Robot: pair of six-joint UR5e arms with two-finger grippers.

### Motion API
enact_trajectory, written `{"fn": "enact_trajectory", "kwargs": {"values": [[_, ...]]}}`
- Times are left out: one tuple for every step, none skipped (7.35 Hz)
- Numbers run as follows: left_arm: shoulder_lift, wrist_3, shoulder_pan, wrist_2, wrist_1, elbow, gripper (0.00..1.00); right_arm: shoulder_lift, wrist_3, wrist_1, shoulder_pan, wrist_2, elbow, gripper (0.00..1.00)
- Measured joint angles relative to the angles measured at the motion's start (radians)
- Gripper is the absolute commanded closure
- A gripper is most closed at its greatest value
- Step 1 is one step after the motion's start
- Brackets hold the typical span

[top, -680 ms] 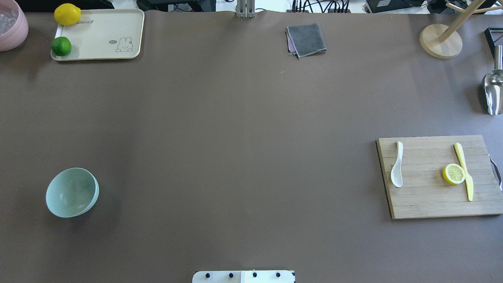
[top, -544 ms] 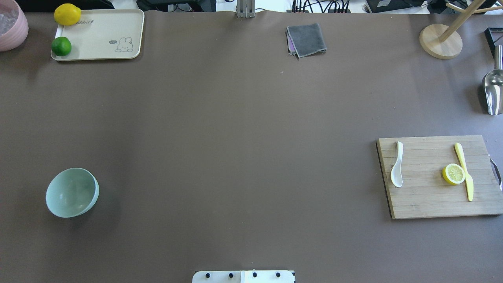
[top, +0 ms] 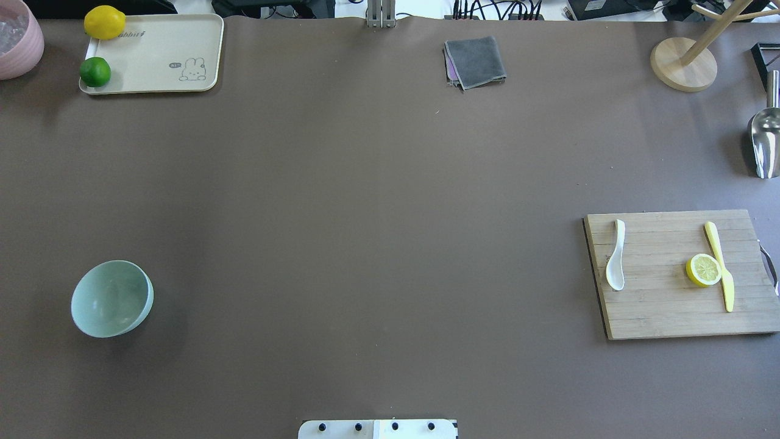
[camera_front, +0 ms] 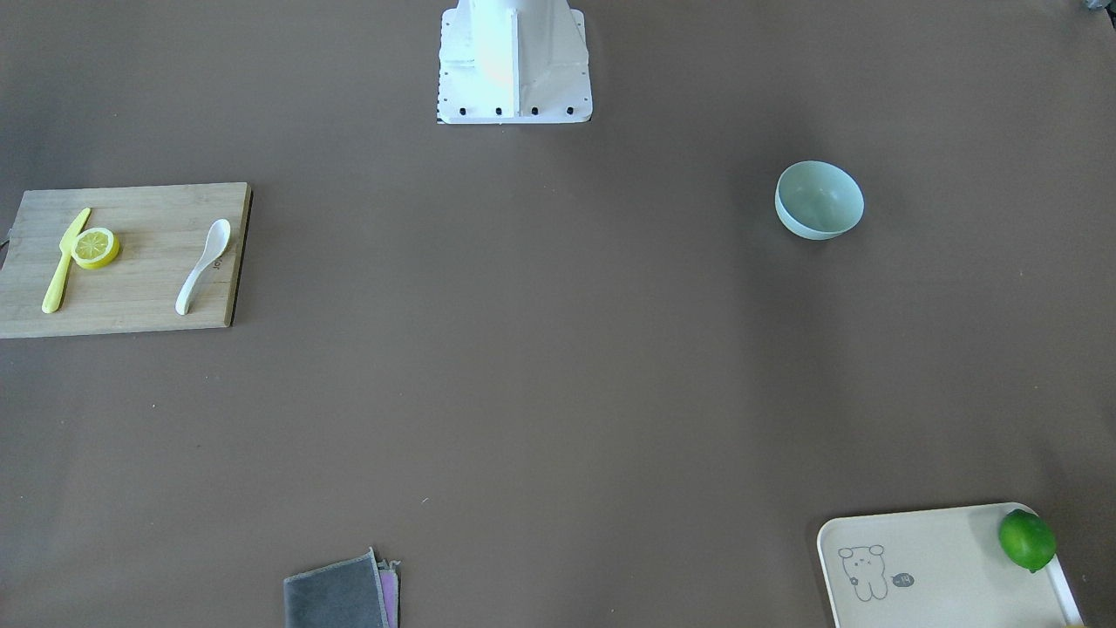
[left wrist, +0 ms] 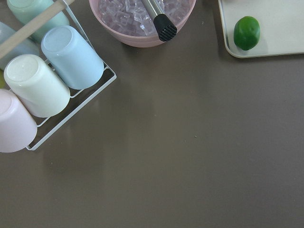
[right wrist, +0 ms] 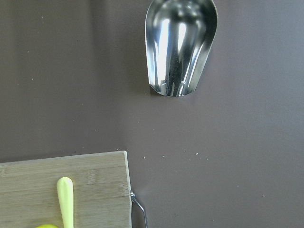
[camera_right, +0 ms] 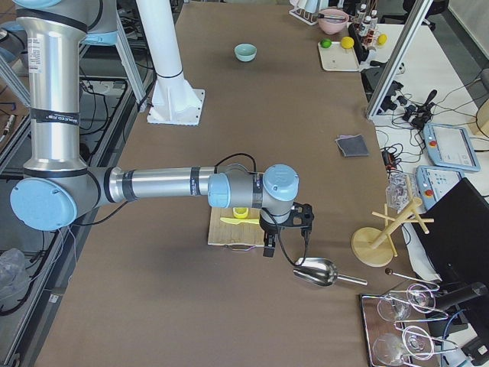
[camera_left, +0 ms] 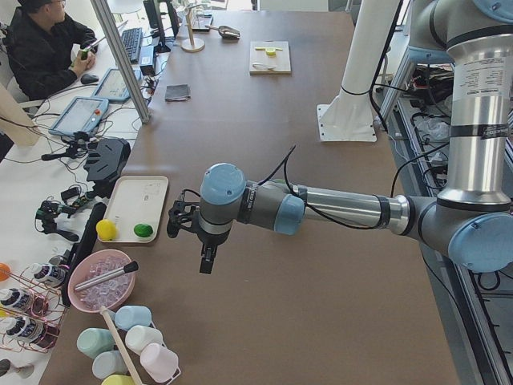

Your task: Place spoon in bowl

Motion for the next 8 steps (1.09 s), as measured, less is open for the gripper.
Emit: {"fn": "enact_trajectory", "kwargs": {"values": [[-0.001,-0.001,0.000,0.000,0.000,-0.001,0.02,-0.004,0.001,0.001,0.000,0.003,0.002,0.00],[-0.001,-0.001,0.000,0.000,0.000,-0.001,0.02,-0.009,0.001,0.001,0.000,0.005,0.007,0.00],[-0.001,-0.001,0.000,0.000,0.000,-0.001,0.02,-0.016,0.001,0.000,0.000,0.006,0.017,0.00],[-0.001,-0.001,0.000,0.000,-0.001,-0.001,0.02,-0.025,0.001,-0.001,0.000,0.006,0.028,0.00],[0.000,-0.001,0.000,0.000,-0.001,-0.002,0.02,-0.035,0.001,-0.001,0.000,0.006,0.041,0.00],[0.003,0.000,0.000,0.000,-0.001,-0.003,0.02,-0.048,0.001,-0.002,0.000,0.006,0.053,0.00],[0.005,0.001,0.000,0.000,-0.001,-0.003,0.02,-0.058,0.001,-0.002,0.000,0.005,0.064,0.00],[0.006,0.001,0.000,0.000,-0.001,-0.003,0.02,-0.064,0.001,-0.002,0.000,0.005,0.072,0.00]]}}
